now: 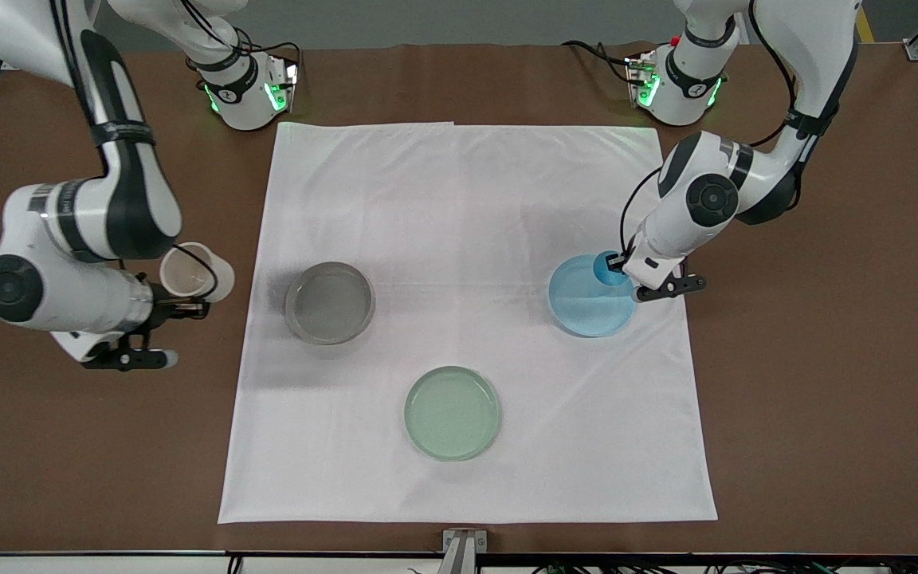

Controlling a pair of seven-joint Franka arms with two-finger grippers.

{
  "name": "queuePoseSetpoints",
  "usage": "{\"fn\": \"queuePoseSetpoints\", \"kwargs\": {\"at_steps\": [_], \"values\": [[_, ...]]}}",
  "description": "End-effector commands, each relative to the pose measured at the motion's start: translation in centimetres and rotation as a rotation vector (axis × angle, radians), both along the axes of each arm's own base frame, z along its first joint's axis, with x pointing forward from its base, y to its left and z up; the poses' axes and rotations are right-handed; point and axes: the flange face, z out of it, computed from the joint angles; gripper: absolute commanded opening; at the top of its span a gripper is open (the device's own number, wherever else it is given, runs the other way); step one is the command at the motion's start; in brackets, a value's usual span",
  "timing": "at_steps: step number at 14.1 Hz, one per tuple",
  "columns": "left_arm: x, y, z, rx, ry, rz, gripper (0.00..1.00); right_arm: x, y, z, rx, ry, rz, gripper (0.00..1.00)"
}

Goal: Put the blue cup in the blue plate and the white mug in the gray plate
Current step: 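Carry the mug over the gray plate while the left gripper carries the cup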

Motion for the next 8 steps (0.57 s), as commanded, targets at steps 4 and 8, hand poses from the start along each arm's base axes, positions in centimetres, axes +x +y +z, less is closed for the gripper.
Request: {"fn": "queuePoseSetpoints", "kwargs": {"at_steps": [4,8], "values": [[-0.1,-1.0,-1.1,-0.018,-0.027,0.018,0.00,-1.3,10.8,-3.6,-0.018,-0.083,-0.005,0.04],[0.0,-1.0,-1.7,-0.026,-0.027,0.024,0.00,-1.8,13.0,-7.7,0.024,-0.097,-0.006,0.05]]}}
